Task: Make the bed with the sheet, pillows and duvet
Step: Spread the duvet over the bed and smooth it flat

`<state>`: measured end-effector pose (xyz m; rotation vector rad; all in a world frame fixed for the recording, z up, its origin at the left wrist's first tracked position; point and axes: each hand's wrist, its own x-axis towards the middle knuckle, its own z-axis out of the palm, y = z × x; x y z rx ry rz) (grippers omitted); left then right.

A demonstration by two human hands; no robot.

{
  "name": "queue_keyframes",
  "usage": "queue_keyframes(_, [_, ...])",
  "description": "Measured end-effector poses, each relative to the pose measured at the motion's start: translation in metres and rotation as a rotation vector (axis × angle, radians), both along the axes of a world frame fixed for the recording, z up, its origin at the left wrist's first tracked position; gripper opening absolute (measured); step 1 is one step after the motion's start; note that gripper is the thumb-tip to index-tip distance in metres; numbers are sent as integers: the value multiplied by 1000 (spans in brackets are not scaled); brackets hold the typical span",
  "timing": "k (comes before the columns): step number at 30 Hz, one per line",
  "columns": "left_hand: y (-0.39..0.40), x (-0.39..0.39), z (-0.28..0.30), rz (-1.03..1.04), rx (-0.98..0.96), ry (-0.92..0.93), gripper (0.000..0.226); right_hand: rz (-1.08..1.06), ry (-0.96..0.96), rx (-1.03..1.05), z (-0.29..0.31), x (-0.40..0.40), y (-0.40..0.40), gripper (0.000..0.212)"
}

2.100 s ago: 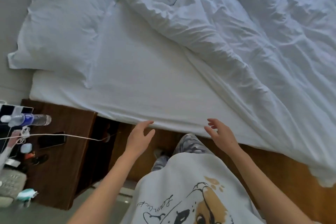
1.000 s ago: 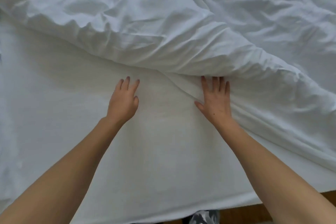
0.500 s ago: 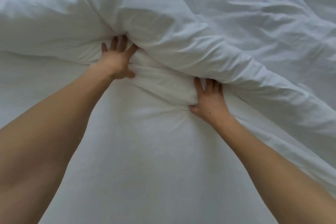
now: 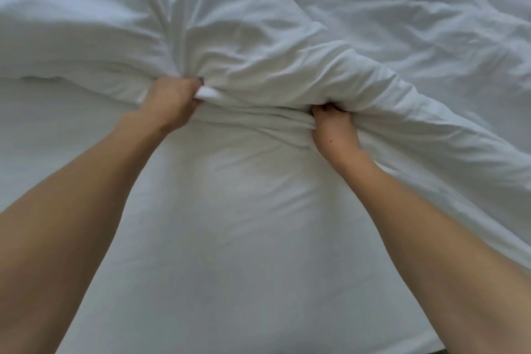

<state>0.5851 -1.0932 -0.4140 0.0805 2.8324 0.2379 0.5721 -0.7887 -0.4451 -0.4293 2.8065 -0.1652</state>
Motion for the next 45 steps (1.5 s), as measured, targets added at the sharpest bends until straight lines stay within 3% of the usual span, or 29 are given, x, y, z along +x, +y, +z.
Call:
queue_keyframes(4, [-4,111,21,-34,35,-199,31,74,-280,17,31,84,4,34])
queue_keyframes(8, [-2,247,51,-57,67,-248,19,224,-619,70,67,221,21,32])
queue_keyframes(13, [24,397,67,-91,223,-454,27,356,-785,154,92,310,49,32])
queue_keyframes(16, [41,437,64,-168,179,-591,50,430,-859,321,93,340,61,47])
queue_keyframes(18, [34,435,66,-41,217,-610,51,347,-796,289,93,349,54,52])
queue_keyframes(21, [-1,418,70,205,249,-339,42,308,-524,15,88,356,15,46])
queue_keyframes(25, [-81,403,72,477,103,-76,36,473,-224,-232,83,366,-80,52])
queue_keyframes(28, [-139,400,73,658,5,-52,36,532,-164,-307,81,376,-162,62])
queue_keyframes(32, [-192,384,67,815,-31,-70,58,489,-197,-350,80,386,-259,83])
queue_keyframes(35, [-221,362,60,833,26,-82,103,426,-188,-282,77,379,-317,101])
queue_keyframes(38, [-246,334,44,757,91,-82,125,330,-190,-201,69,358,-360,112])
queue_keyframes(45, [-252,292,-11,632,35,-262,116,204,-224,-69,18,319,-389,117])
